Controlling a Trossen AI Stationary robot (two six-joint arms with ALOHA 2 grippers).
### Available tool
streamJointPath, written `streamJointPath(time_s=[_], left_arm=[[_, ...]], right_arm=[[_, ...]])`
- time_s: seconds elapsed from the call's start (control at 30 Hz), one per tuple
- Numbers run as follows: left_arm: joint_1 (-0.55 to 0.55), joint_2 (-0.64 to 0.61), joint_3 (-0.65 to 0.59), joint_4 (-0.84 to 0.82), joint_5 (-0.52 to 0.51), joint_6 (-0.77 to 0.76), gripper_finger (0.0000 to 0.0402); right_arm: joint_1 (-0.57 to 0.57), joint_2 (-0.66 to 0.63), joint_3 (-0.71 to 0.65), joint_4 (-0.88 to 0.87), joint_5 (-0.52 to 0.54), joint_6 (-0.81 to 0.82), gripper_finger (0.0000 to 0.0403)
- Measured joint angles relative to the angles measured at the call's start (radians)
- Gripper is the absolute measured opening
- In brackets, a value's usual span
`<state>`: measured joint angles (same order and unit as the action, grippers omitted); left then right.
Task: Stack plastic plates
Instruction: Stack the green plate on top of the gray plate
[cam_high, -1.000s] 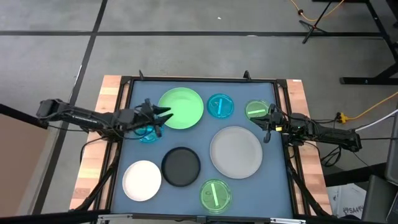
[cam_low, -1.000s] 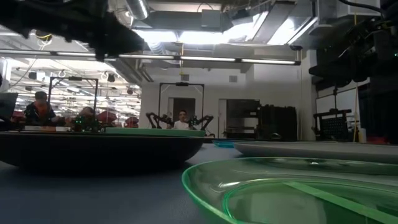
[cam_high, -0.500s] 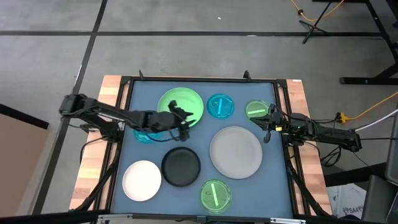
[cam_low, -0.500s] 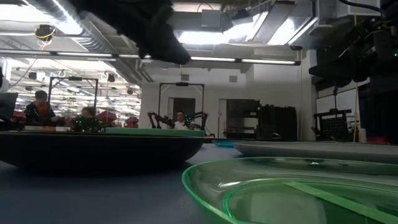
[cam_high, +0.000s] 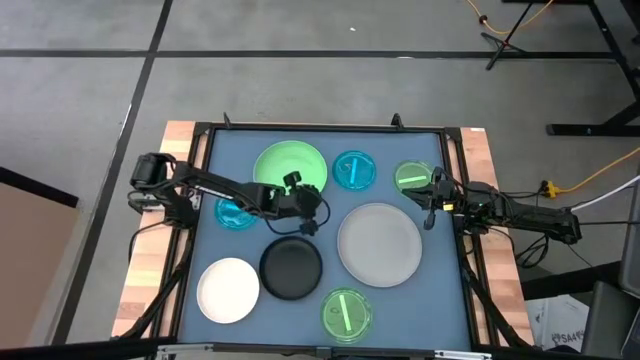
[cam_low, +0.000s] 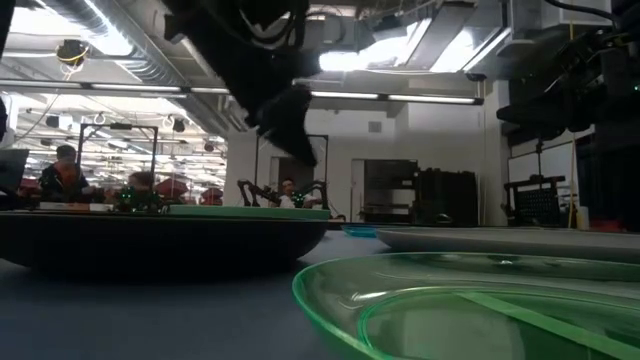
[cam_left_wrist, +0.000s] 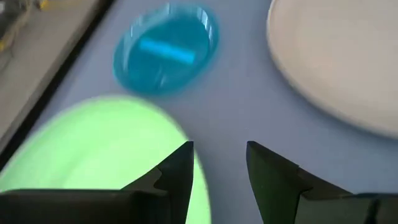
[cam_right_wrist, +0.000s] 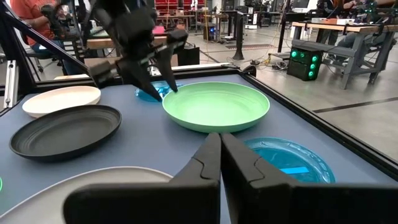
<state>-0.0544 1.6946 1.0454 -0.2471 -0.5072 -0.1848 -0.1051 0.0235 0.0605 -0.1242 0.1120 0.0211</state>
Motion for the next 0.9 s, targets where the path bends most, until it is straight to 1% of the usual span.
streamJointPath(time_s=[0.2,0.37,0.6,0.73,0.8,0.9], left_arm=[[0.000,0.001,0.000,-0.218,0.002,-0.121,0.0141],[0.000,0.001,0.000,-0.295,0.058,-0.149,0.0141],[0.014,0.001,-0.003,-0.313,0.057,-0.149,0.0141],[0.034,0.001,-0.032,-0.312,0.079,-0.149,0.0141],[0.043,0.001,-0.053,-0.292,0.099,-0.151,0.0141],[0.049,0.001,-0.077,-0.268,0.103,-0.153,0.0141]], right_arm=[[0.000,0.000,0.000,0.000,0.000,0.000,0.0001],[0.000,0.000,0.000,-0.001,0.000,0.000,0.0001],[0.000,0.000,0.000,-0.001,0.000,0.000,0.0001],[0.000,0.000,0.000,-0.001,0.000,0.000,0.0001],[0.000,0.000,0.000,-0.002,0.000,0.000,0.0001],[0.000,0.000,0.000,-0.002,0.000,0.000,0.0001]])
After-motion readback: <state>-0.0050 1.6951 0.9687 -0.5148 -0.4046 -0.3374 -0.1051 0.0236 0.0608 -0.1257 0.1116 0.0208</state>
